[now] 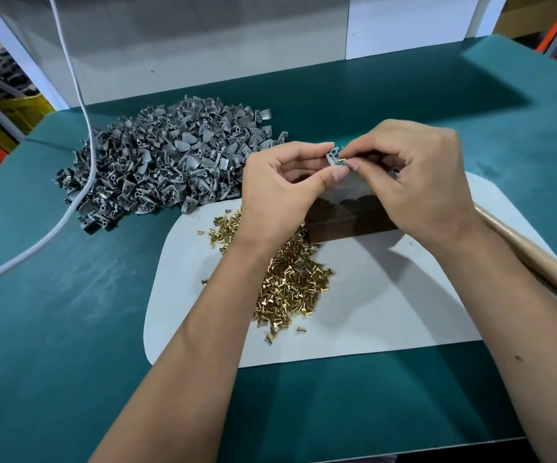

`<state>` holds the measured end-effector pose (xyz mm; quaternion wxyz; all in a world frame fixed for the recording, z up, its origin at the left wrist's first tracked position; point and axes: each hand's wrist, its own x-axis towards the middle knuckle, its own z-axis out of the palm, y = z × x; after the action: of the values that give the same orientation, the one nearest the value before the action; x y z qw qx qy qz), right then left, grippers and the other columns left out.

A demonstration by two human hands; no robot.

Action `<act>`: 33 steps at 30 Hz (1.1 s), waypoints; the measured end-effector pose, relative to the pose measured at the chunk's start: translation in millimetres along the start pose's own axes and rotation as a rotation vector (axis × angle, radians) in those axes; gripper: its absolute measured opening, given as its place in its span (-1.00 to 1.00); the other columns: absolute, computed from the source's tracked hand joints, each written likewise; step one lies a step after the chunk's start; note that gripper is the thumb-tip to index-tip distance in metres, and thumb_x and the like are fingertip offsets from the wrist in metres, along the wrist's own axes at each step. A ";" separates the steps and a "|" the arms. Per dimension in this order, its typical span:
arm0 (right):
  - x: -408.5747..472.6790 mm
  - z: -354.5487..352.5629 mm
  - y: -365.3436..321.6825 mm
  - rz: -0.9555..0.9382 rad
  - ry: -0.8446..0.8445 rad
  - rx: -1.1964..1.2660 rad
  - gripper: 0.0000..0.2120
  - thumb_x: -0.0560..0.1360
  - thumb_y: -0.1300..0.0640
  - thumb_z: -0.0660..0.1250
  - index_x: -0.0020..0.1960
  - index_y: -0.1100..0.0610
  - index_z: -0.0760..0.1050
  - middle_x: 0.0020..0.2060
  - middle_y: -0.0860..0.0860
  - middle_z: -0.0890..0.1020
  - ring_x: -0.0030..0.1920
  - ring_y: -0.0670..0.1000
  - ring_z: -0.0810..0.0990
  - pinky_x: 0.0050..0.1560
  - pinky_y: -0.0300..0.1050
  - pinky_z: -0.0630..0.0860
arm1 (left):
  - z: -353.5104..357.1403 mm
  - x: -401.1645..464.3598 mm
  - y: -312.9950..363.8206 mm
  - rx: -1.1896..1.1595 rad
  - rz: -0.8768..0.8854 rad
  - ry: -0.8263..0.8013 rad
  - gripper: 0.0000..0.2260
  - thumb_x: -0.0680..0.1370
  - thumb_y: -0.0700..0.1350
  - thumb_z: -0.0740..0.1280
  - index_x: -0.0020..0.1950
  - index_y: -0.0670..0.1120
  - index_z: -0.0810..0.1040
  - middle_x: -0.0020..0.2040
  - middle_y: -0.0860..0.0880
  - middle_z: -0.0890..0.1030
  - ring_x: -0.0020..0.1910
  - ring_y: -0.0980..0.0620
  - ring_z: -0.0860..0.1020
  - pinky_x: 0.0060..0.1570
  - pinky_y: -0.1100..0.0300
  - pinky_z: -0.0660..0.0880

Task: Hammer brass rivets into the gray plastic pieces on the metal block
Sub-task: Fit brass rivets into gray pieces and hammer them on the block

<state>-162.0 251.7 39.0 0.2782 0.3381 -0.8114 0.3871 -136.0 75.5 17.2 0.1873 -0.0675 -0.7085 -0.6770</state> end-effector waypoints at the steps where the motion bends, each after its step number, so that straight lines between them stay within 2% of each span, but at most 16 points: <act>1: 0.1 -0.1 -0.1 -0.018 0.004 -0.011 -0.94 0.55 0.22 0.46 -0.04 0.17 0.71 -0.19 -0.05 0.64 -0.17 -0.10 0.59 -0.10 -0.28 0.46 | -0.6 -0.2 1.0 -0.034 -0.019 -0.013 -0.79 0.47 -0.31 0.53 0.10 -0.26 0.68 -0.11 -0.17 0.74 -0.16 -0.08 0.71 -0.06 0.06 0.67; 4: -0.3 1.5 -1.0 -0.029 0.023 -0.031 -0.95 0.55 0.25 0.45 -0.08 0.20 0.69 -0.21 -0.02 0.62 -0.19 -0.06 0.55 -0.11 -0.30 0.41 | -0.5 -0.4 4.2 -0.031 -0.040 -0.052 -0.92 0.59 -0.24 0.42 0.02 -0.23 0.70 -0.21 -0.13 0.71 -0.28 -0.05 0.67 -0.24 0.17 0.61; 6: -1.3 4.0 -2.4 -0.012 0.037 -0.040 -0.95 0.54 0.26 0.43 -0.09 0.21 0.66 -0.22 0.01 0.61 -0.20 -0.03 0.54 -0.13 -0.29 0.39 | 2.3 -0.3 4.7 -0.008 -0.060 -0.038 -0.83 0.65 -0.18 0.37 -0.06 -0.22 0.70 -0.26 -0.18 0.69 -0.33 -0.06 0.66 -0.29 0.18 0.60; 9: -2.6 7.3 -3.8 0.050 0.055 -0.037 -0.94 0.53 0.26 0.42 -0.11 0.21 0.64 -0.22 0.03 0.64 -0.19 0.00 0.57 -0.14 -0.21 0.46 | 7.3 -0.5 4.9 -0.036 -0.071 0.031 -0.76 0.67 -0.13 0.34 -0.06 -0.25 0.69 -0.16 -0.31 0.69 -0.27 -0.16 0.69 -0.20 0.09 0.67; 13: -2.9 8.1 -3.7 0.141 0.087 -0.018 -0.92 0.53 0.22 0.41 -0.10 0.20 0.65 -0.20 0.03 0.67 -0.18 -0.02 0.60 -0.11 -0.21 0.49 | 10.7 -3.1 3.9 -0.045 -0.012 0.047 -0.94 0.58 -0.27 0.44 -0.01 -0.24 0.70 -0.12 -0.19 0.73 -0.14 -0.15 0.73 -0.10 0.05 0.68; 15: -2.5 8.2 -3.9 0.166 0.093 -0.009 -0.91 0.54 0.21 0.40 -0.10 0.20 0.66 -0.20 0.03 0.68 -0.18 -0.02 0.60 -0.11 -0.22 0.50 | 11.9 -4.3 2.7 -0.018 0.010 0.032 -0.91 0.52 -0.32 0.48 0.01 -0.28 0.70 -0.10 -0.19 0.74 -0.11 -0.13 0.73 -0.09 0.06 0.68; 17: -2.3 8.7 -5.1 0.178 0.087 0.002 -0.91 0.54 0.21 0.40 -0.10 0.20 0.66 -0.21 0.02 0.68 -0.18 -0.05 0.60 -0.12 -0.28 0.48 | 12.2 -4.3 3.0 -0.022 0.013 0.047 -0.89 0.49 -0.35 0.50 0.00 -0.30 0.70 -0.09 -0.20 0.74 -0.11 -0.11 0.73 -0.07 0.05 0.68; 21: -3.2 10.0 -7.5 0.187 0.058 -0.005 -0.93 0.53 0.23 0.40 -0.10 0.18 0.65 -0.27 -0.03 0.65 -0.22 -0.07 0.56 -0.18 -0.46 0.36 | 12.7 -4.5 4.5 -0.052 -0.014 0.084 -0.88 0.47 -0.41 0.50 -0.02 -0.29 0.70 -0.11 -0.21 0.74 -0.11 -0.12 0.72 0.06 -0.08 0.67; 24: -3.7 9.9 -8.8 0.197 0.058 -0.008 -0.94 0.52 0.23 0.40 -0.10 0.17 0.65 -0.31 -0.03 0.63 -0.25 -0.05 0.57 -0.22 -0.46 0.36 | 14.6 -5.4 5.4 -0.080 -0.040 0.087 -0.88 0.47 -0.44 0.48 -0.03 -0.29 0.70 -0.15 -0.19 0.73 -0.16 -0.08 0.72 0.02 -0.02 0.68; 28: -4.4 11.2 -10.2 0.213 0.084 -0.009 -0.94 0.50 0.23 0.41 -0.14 0.16 0.64 -0.35 -0.06 0.60 -0.32 -0.12 0.55 -0.27 -0.49 0.33 | 16.7 -6.0 6.0 -0.087 -0.051 0.090 -0.85 0.47 -0.44 0.48 -0.10 -0.22 0.70 -0.21 -0.14 0.73 -0.21 -0.04 0.71 -0.06 0.10 0.68; 33: -4.9 13.0 -8.9 0.255 0.081 -0.002 -0.95 0.48 0.23 0.42 -0.14 0.16 0.65 -0.33 -0.03 0.65 -0.31 -0.05 0.60 -0.25 -0.34 0.47 | 19.6 -7.2 3.9 -0.061 -0.081 0.114 -0.89 0.47 -0.43 0.48 -0.07 -0.27 0.70 -0.18 -0.21 0.73 -0.21 -0.09 0.73 -0.09 0.11 0.68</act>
<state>-154.6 238.5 32.4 0.2597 0.2158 -0.8363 0.4319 -131.4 96.2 18.0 0.1977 -0.0059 -0.6778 -0.7081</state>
